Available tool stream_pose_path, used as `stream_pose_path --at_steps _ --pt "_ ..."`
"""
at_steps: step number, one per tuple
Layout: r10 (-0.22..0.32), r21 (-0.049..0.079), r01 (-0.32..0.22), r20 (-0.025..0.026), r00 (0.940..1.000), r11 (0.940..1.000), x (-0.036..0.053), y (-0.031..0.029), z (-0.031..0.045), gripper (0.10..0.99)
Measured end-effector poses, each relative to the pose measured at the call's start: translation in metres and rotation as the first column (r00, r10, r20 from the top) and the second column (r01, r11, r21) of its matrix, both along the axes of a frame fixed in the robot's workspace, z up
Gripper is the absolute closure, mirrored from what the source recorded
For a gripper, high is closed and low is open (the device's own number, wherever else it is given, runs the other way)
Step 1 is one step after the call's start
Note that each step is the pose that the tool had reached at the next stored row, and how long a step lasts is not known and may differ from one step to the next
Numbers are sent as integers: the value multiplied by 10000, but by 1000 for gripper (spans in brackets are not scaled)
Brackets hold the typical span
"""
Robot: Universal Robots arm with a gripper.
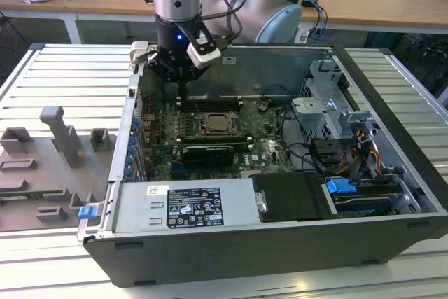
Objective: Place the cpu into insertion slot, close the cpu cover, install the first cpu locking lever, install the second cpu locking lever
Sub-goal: 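Install the first cpu locking lever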
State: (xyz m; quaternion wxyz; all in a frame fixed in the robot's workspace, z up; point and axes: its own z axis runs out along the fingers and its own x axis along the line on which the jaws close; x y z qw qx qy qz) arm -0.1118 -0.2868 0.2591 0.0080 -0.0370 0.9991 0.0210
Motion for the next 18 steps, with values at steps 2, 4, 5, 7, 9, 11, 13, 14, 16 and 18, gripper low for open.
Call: stream_pose_path --at_steps 2,4,5,7,9,11,13,14,16,18 --pt "0 0 0 0 10000 10000 9 4 -5 980" --pt "-2 -1 2 -1 10000 10000 15 5 -9 980" --pt "-2 -2 2 -1 10000 10000 16 5 -9 980" --pt "-1 -1 1 0 10000 10000 18 5 -11 980" --pt "1 -2 -1 0 10000 10000 25 6 -14 980" --pt "0 -8 0 -1 10000 10000 52 9 -17 980" --pt "-2 -11 2 -1 10000 10000 88 11 -19 980" --pt "-2 -11 2 -1 10000 10000 117 11 -21 980" --pt "-1 -10 1 0 10000 10000 149 10 -22 980" --pt "1 -11 -1 -1 10000 10000 185 10 -24 980"
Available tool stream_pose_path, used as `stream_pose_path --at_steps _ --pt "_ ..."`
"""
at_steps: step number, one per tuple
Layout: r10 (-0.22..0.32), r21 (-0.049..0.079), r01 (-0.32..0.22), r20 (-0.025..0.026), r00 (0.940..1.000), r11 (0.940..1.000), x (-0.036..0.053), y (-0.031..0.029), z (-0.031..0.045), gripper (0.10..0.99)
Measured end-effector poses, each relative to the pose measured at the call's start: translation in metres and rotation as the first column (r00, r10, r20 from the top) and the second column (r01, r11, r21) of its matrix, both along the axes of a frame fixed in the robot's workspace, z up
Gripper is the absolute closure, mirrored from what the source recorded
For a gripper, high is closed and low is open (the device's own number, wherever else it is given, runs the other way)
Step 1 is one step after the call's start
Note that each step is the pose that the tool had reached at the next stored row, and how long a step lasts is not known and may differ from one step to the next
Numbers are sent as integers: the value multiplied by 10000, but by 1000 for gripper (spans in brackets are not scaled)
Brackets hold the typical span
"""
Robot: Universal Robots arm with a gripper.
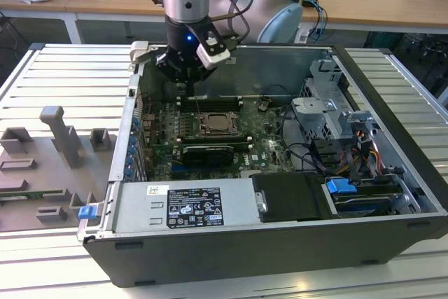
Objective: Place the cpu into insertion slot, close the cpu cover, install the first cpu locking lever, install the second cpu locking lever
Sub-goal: 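Install the first cpu locking lever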
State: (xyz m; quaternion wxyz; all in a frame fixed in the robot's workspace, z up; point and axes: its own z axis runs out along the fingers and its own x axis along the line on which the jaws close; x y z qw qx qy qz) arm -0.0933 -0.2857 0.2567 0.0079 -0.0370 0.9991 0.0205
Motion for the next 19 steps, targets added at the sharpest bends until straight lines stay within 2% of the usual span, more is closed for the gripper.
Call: stream_pose_path --at_steps 19 --pt "-4 0 4 0 10000 10000 307 0 -20 980"
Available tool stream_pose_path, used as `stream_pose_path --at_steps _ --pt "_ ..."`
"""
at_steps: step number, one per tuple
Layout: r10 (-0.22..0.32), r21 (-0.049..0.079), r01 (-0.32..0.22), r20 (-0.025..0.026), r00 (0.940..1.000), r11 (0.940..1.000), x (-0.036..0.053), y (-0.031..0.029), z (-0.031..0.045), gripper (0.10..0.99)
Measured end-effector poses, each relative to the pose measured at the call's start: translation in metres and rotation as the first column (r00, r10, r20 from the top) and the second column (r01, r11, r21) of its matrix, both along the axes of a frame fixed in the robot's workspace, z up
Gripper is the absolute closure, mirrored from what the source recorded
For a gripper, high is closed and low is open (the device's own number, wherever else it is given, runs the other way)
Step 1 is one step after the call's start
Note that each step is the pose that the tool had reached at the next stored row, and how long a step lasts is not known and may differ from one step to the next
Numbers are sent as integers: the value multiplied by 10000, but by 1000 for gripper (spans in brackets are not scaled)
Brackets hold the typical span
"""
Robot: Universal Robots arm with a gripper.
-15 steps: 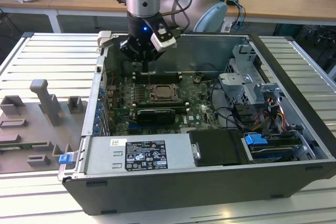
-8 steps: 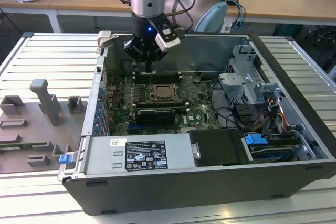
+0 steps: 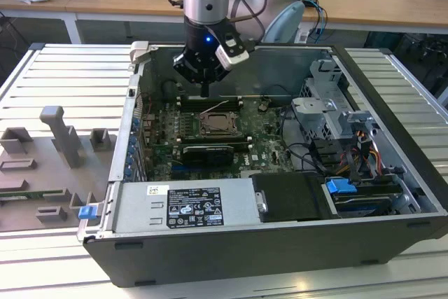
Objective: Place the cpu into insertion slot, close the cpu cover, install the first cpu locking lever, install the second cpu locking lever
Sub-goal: 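Install the first cpu locking lever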
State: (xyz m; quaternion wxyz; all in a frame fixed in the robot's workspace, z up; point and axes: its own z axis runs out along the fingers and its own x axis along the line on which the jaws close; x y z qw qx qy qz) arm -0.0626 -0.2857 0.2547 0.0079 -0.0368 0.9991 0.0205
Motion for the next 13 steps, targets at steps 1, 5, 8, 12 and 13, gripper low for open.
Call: stream_pose_path --at_steps 1,5,8,12,13 --pt "0 0 0 0 10000 10000 11 0 -1 980" --pt "0 0 0 0 10000 10000 47 0 -7 980" --pt "-1 -1 1 -1 10000 10000 63 0 -10 980" --pt "0 0 0 0 10000 10000 89 0 -14 980" --pt "0 0 0 0 10000 10000 95 0 -15 980"
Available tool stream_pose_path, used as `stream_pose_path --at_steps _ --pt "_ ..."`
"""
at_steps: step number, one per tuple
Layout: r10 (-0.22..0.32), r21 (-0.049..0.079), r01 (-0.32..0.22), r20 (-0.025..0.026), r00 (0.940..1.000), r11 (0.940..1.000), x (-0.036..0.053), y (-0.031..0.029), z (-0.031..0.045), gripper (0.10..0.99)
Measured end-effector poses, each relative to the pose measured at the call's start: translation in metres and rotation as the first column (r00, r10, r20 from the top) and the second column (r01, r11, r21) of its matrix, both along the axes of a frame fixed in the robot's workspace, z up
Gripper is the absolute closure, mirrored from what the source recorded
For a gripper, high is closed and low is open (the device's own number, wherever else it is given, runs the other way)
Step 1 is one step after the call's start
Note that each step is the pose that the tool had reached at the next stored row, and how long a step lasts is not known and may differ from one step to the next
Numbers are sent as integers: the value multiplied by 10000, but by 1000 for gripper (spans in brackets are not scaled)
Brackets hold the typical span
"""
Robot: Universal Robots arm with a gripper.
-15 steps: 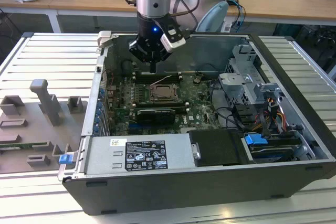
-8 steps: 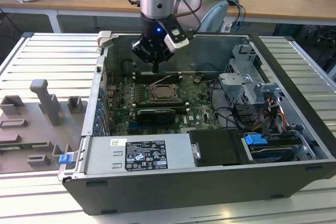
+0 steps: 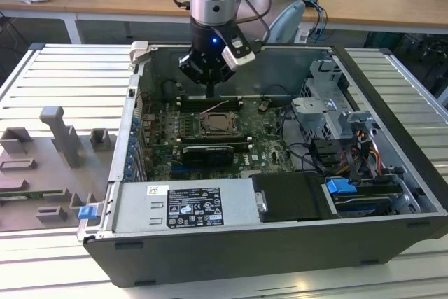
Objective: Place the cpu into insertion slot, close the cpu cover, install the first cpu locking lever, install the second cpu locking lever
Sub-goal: 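Install the first cpu locking lever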
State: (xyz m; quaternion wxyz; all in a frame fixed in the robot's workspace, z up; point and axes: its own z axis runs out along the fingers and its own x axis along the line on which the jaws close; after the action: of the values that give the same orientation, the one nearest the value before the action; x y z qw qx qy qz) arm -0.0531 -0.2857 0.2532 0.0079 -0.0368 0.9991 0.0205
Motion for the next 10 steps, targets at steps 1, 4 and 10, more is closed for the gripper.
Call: stream_pose_path --at_steps 1,4,10 --pt "0 0 0 0 10000 10000 4 0 -1 980" --pt "0 0 0 0 10000 10000 11 0 -1 980" --pt "-6 142 6 -2 10000 9999 55 -1 -34 980"
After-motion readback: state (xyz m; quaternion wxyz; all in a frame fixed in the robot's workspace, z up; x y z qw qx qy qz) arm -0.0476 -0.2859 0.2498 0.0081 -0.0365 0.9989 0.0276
